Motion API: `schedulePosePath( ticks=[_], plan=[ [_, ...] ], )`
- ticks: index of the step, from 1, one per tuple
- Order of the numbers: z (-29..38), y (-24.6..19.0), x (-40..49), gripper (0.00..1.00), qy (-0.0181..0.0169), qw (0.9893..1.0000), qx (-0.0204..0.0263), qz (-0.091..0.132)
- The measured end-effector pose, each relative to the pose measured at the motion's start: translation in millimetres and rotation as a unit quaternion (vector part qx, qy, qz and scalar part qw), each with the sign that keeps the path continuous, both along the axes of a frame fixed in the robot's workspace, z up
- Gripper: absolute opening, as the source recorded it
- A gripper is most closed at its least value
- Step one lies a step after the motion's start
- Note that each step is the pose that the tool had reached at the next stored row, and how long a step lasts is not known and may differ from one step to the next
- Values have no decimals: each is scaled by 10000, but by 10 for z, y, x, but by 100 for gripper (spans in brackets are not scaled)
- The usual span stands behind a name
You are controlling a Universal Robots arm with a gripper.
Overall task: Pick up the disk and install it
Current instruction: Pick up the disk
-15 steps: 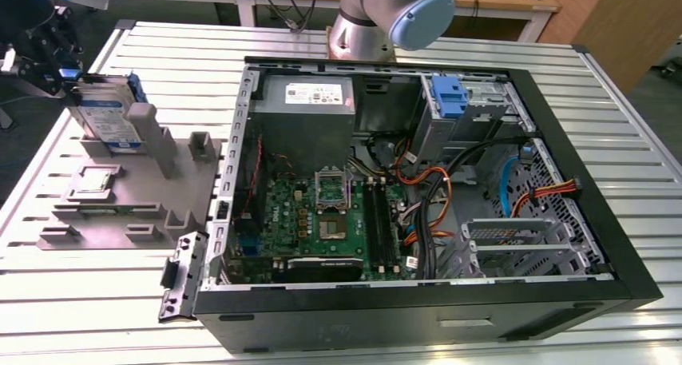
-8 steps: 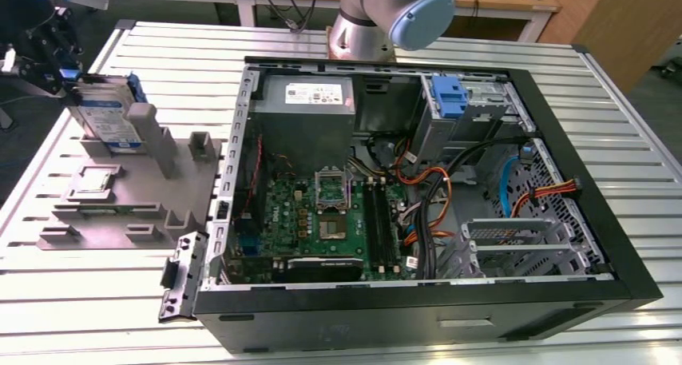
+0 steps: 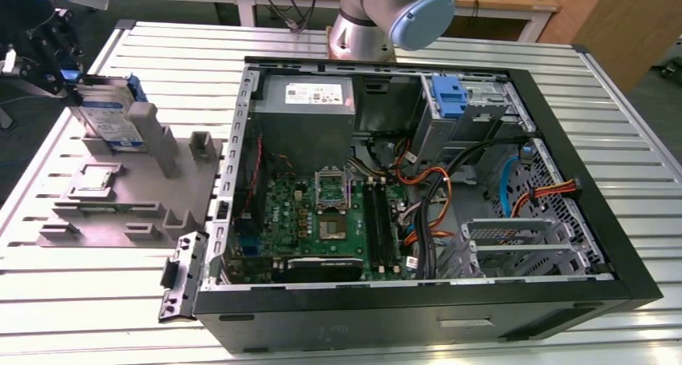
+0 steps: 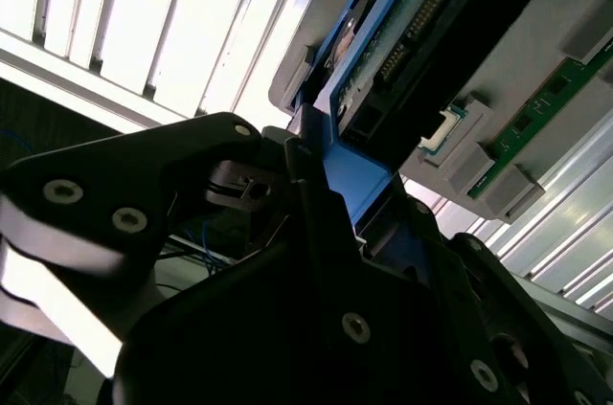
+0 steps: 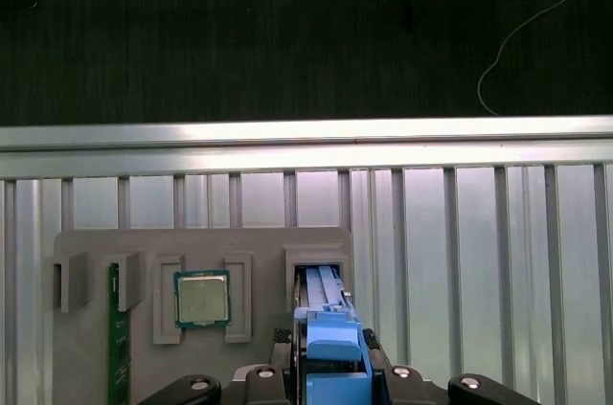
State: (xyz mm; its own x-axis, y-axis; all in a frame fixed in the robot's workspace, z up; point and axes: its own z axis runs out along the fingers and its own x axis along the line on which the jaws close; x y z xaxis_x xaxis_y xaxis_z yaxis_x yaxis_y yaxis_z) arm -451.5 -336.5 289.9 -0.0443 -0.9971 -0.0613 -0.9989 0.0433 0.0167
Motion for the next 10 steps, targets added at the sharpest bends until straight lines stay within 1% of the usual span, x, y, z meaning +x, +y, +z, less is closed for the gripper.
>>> schedulePosePath(
  ticks=[8,10],
  plan=[
    [-1,0,0,37,0,10000,0,0],
    [-1,0,0,37,0,10000,0,28]
  ],
)
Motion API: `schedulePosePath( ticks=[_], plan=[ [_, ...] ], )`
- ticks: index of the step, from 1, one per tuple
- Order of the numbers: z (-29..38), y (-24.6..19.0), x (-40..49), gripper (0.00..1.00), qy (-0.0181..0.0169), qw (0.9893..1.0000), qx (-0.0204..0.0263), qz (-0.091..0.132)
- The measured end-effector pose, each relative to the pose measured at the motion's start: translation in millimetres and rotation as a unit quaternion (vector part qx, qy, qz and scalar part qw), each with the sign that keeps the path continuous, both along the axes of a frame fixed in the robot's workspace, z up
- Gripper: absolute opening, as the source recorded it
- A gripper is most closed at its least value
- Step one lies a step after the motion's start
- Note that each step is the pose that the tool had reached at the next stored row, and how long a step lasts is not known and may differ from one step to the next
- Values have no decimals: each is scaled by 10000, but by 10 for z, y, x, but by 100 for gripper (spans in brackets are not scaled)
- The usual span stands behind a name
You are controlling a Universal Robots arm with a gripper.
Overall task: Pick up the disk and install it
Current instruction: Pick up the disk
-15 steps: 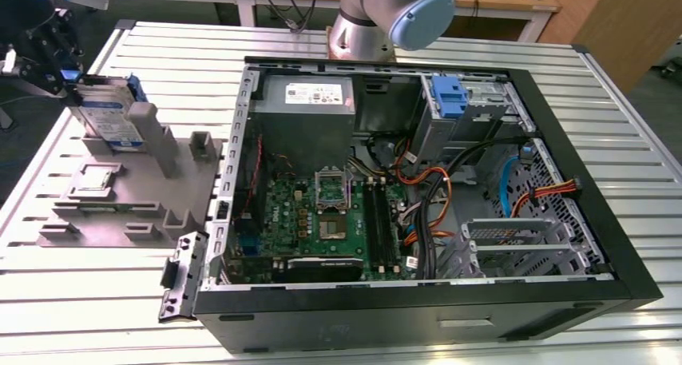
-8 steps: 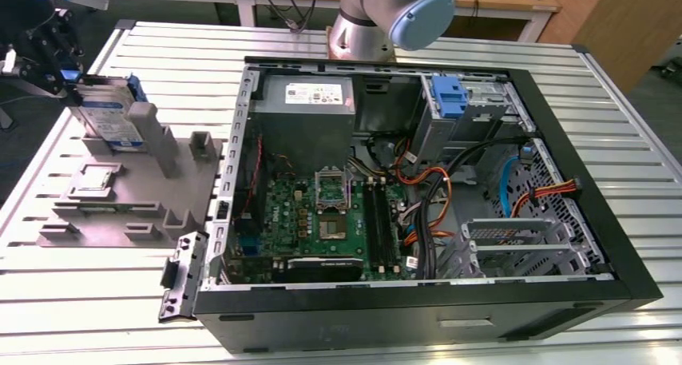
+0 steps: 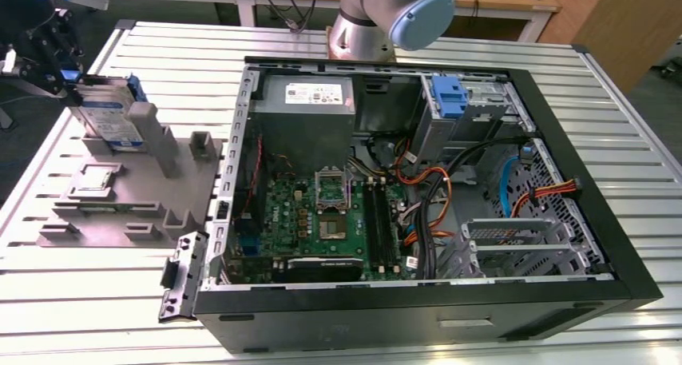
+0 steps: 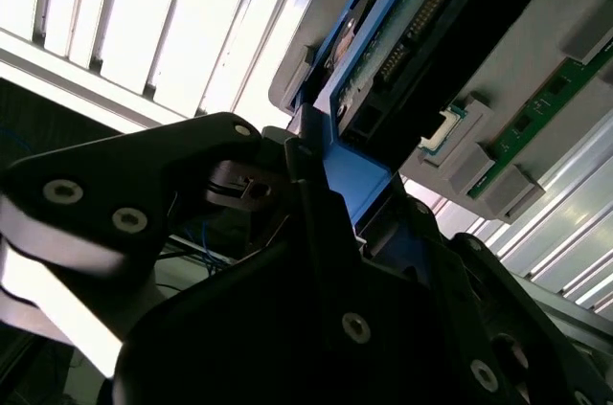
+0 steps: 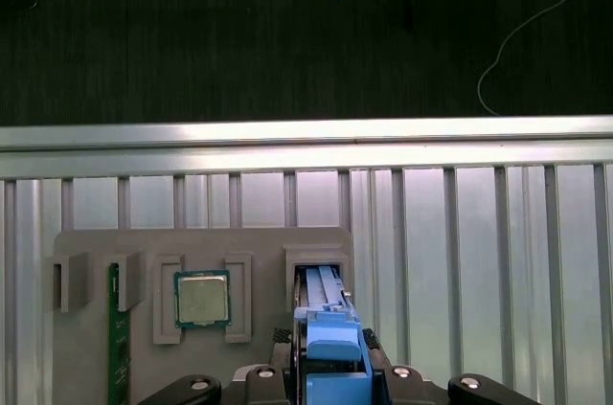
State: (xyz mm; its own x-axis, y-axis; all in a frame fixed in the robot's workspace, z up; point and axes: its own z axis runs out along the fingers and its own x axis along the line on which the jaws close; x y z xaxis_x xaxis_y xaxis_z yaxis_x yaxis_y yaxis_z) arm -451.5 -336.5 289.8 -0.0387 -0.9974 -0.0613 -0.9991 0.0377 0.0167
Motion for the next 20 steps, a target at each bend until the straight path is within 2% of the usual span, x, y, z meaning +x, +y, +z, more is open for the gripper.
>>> schedulePosePath(
  ticks=[2,9,20],
  plan=[
    [-1,0,0,37,-1,10000,0,81],
    [0,0,0,37,-1,9999,0,124],
    [0,0,0,37,0,10000,0,84]
  ],
)
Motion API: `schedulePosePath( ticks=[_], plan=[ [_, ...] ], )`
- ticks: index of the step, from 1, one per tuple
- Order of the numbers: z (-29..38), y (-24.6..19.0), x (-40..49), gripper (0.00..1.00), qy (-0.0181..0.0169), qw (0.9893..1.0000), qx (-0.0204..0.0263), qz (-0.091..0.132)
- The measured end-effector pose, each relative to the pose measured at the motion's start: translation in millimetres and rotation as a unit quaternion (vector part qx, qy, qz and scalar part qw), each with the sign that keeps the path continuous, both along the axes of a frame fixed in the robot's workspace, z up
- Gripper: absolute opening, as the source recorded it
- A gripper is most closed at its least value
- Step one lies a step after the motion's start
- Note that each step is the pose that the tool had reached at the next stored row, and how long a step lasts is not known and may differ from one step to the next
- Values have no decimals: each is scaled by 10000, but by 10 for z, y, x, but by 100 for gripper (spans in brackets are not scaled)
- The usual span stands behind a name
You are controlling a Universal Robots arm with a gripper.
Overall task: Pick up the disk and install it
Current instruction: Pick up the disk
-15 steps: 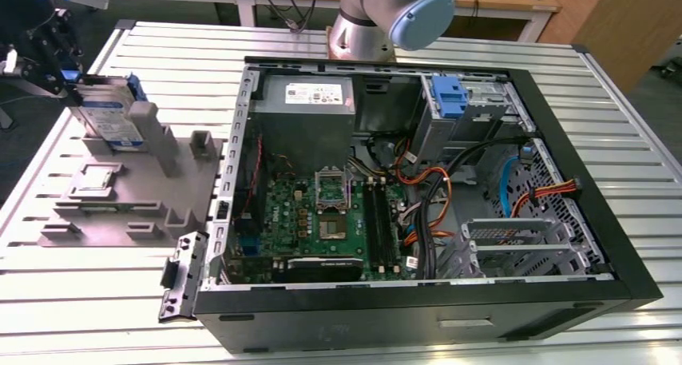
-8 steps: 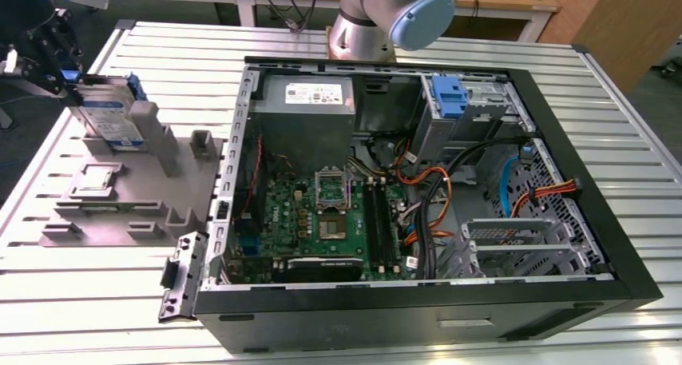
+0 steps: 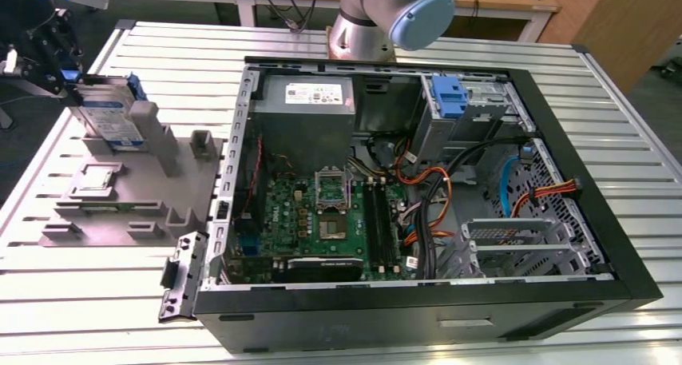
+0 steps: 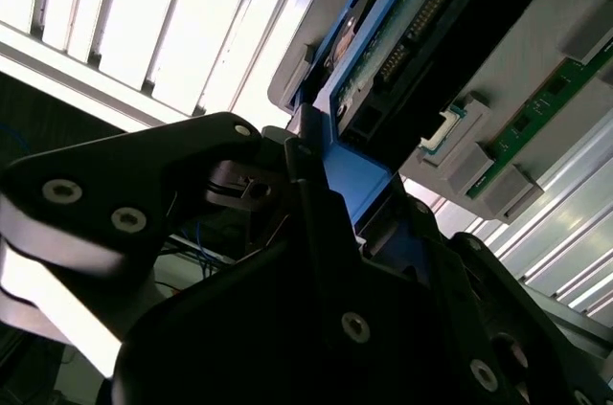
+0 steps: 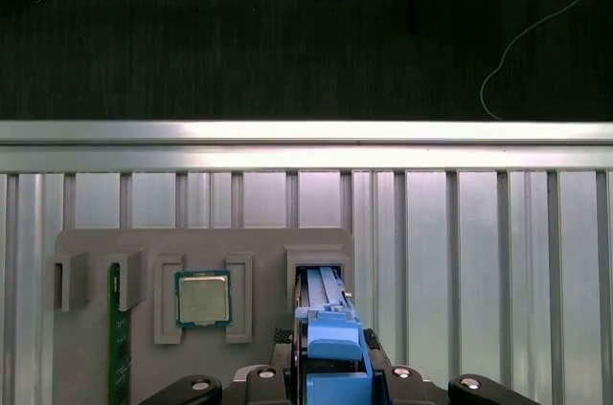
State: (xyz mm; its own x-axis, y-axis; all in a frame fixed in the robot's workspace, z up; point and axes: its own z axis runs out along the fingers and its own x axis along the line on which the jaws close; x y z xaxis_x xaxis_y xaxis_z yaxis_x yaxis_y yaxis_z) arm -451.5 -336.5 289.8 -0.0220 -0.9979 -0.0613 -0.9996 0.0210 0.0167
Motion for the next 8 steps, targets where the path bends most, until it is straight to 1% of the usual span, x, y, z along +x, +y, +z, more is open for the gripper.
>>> schedulePosePath(
  ticks=[8],
  plan=[
    [0,0,0,37,0,10000,0,-6]
  ],
)
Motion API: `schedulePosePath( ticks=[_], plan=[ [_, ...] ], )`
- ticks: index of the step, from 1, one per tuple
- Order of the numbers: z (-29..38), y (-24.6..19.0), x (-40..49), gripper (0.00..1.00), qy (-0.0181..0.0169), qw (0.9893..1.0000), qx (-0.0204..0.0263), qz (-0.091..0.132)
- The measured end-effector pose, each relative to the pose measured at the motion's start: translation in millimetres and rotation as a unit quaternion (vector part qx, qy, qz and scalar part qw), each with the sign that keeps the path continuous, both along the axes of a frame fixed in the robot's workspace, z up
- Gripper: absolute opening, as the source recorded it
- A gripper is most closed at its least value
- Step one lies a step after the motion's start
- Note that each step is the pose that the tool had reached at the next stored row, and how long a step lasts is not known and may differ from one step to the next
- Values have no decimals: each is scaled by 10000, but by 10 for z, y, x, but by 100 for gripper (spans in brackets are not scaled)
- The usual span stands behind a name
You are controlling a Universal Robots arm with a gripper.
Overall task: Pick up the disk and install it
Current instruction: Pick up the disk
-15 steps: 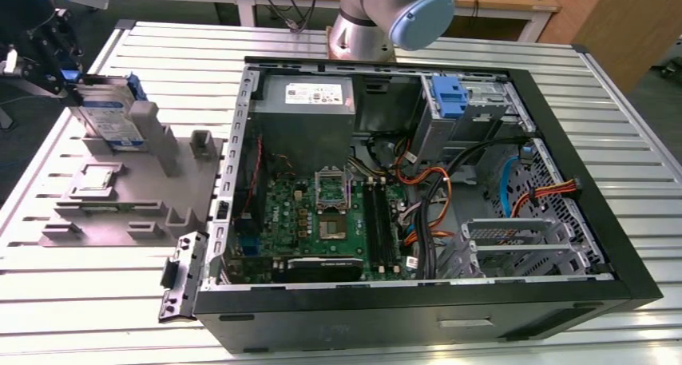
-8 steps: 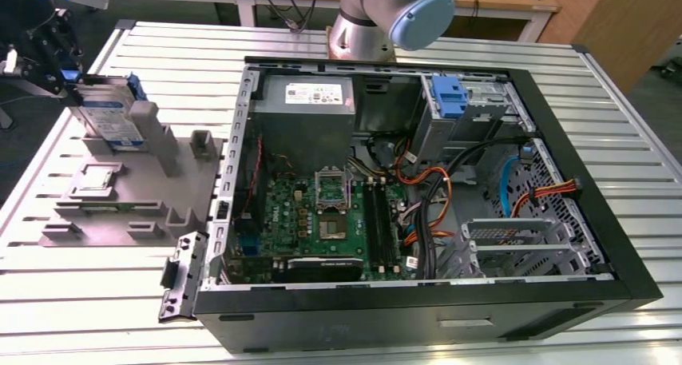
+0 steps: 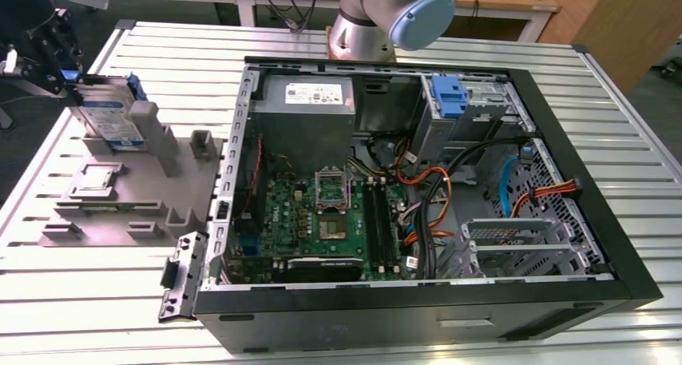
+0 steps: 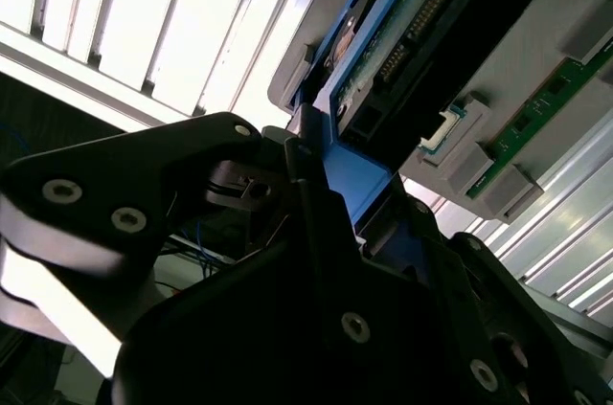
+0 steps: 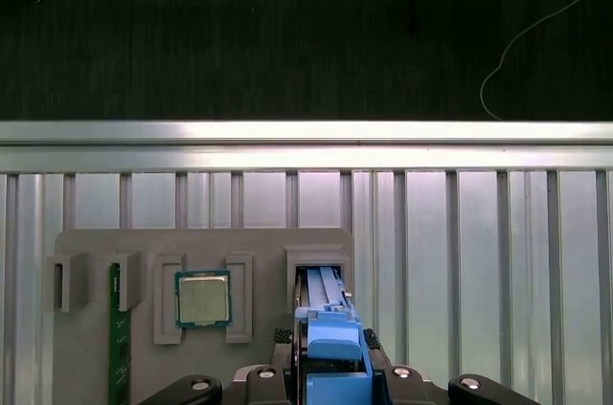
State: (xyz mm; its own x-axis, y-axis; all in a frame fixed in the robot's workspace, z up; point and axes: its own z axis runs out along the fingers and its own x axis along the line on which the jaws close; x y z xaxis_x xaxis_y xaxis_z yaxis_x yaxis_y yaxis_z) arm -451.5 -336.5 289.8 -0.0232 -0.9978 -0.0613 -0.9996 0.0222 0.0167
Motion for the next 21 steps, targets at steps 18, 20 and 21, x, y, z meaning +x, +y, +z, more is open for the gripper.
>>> schedulePosePath(
  ticks=[18,20,21],
  plan=[
    [-2,0,18,44,0,10000,-15,-5],
    [-3,1,20,44,-1,10000,-15,-5],
    [-3,1,20,44,-1,10000,-16,-6]
  ],
)
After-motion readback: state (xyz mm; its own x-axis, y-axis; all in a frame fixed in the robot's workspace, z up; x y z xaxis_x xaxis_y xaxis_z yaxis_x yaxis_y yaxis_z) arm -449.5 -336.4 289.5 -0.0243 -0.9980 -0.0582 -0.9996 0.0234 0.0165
